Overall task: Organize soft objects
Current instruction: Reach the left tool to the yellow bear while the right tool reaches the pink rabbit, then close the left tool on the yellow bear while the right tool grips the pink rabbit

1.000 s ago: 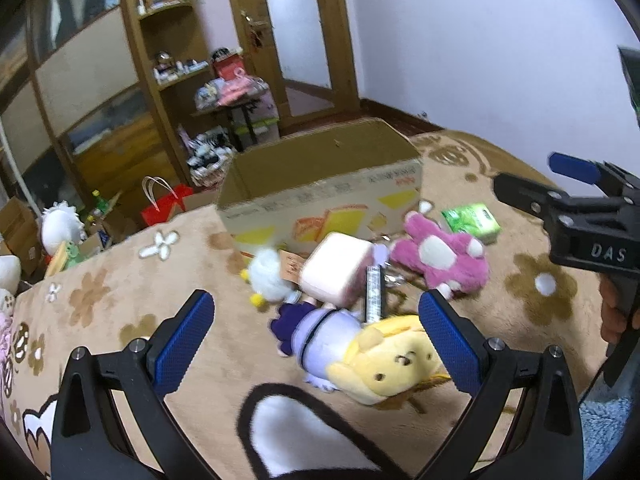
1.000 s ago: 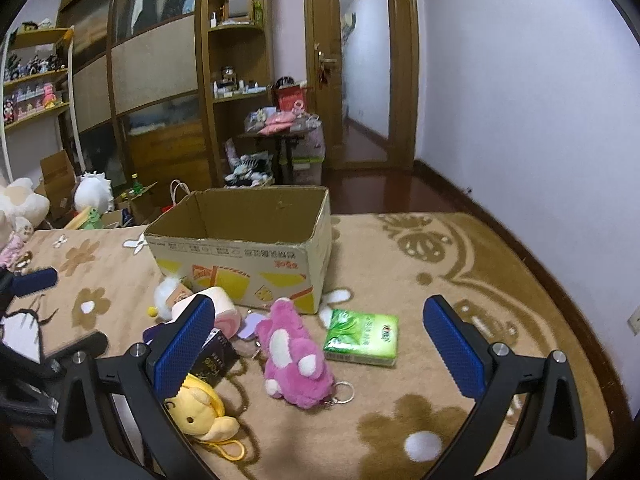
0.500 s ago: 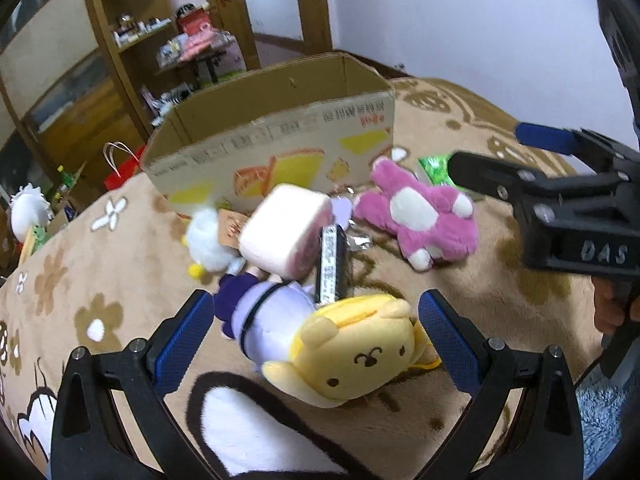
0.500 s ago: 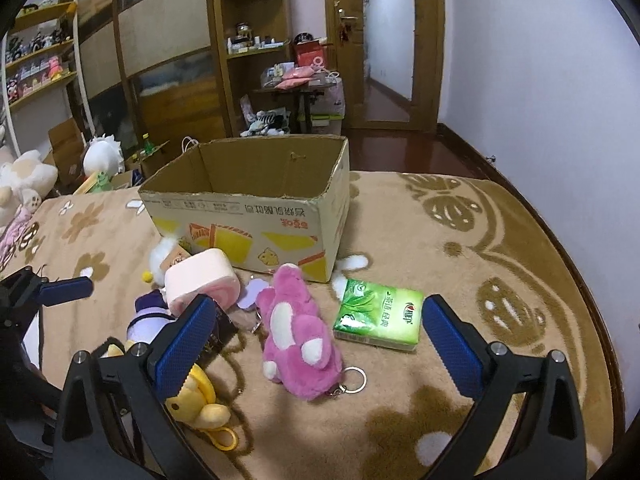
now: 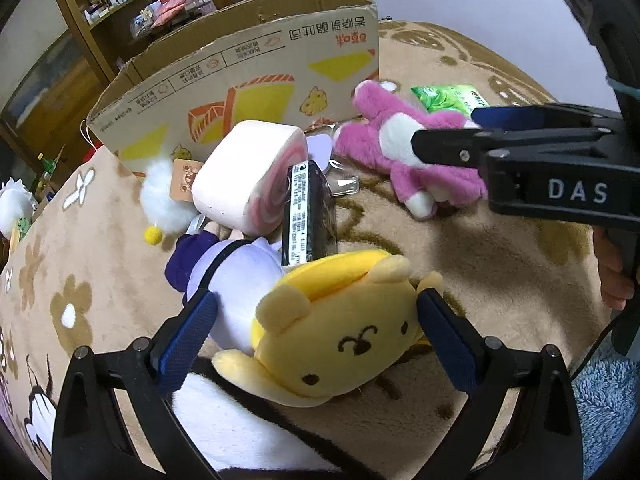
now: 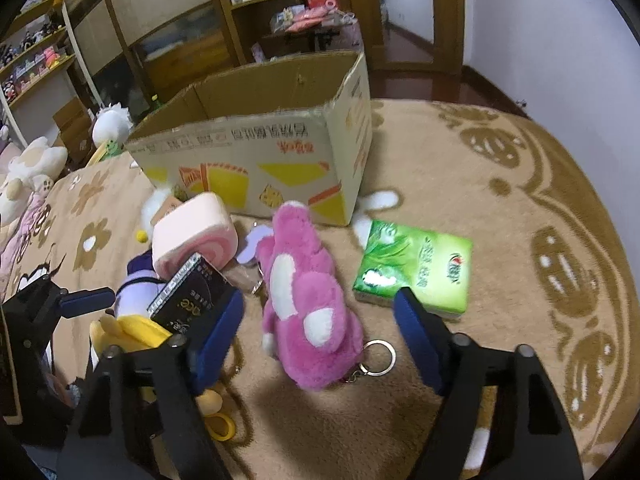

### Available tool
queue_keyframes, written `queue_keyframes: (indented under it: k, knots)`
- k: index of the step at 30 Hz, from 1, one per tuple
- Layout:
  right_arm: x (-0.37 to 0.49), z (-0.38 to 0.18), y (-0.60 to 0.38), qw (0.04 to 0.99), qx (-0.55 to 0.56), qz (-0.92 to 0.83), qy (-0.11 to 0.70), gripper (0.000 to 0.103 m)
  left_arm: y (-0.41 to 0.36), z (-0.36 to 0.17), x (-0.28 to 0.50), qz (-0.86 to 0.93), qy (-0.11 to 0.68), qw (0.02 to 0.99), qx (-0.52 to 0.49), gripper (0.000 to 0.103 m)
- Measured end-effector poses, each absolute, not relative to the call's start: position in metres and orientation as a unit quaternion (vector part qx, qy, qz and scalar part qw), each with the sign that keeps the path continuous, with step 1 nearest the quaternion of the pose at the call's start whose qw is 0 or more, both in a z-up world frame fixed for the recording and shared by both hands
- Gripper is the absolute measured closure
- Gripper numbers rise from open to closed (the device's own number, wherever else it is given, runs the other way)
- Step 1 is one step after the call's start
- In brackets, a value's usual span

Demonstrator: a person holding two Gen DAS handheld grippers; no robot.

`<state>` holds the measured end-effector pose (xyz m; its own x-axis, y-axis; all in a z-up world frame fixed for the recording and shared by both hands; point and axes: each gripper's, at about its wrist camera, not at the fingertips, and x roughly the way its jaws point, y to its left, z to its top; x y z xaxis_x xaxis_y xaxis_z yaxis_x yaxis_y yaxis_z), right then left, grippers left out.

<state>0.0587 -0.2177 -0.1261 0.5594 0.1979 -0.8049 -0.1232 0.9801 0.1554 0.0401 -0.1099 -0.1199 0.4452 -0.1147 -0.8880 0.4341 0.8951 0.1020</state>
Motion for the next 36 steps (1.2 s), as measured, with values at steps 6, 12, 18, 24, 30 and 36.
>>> queue_keyframes:
  k: [6, 12, 18, 24, 30, 36]
  knots:
    - [0.066, -0.142, -0.216, 0.865, 0.057, 0.111, 0.487, 0.035, -0.111, -0.123, 0.040, -0.163, 0.503, 0.832, 0.170, 0.017]
    - [0.064, -0.147, -0.211, 0.864, 0.048, 0.115, 0.488, 0.044, -0.110, -0.119, 0.036, -0.161, 0.495, 0.836, 0.175, 0.036]
    - [0.066, -0.151, -0.220, 0.858, 0.077, 0.106, 0.496, 0.051, -0.105, -0.113, 0.035, -0.160, 0.493, 0.839, 0.168, 0.040]
    - [0.064, -0.150, -0.217, 0.861, 0.063, 0.102, 0.495, 0.053, -0.096, -0.110, 0.038, -0.154, 0.504, 0.836, 0.151, 0.039]
    - [0.061, -0.145, -0.216, 0.863, 0.055, 0.103, 0.491, 0.057, -0.087, -0.103, 0.038, -0.158, 0.502, 0.841, 0.122, 0.041]
    - [0.054, -0.134, -0.213, 0.871, 0.057, 0.107, 0.476, 0.058, -0.076, -0.088, 0.034, -0.148, 0.474, 0.861, 0.109, 0.043]
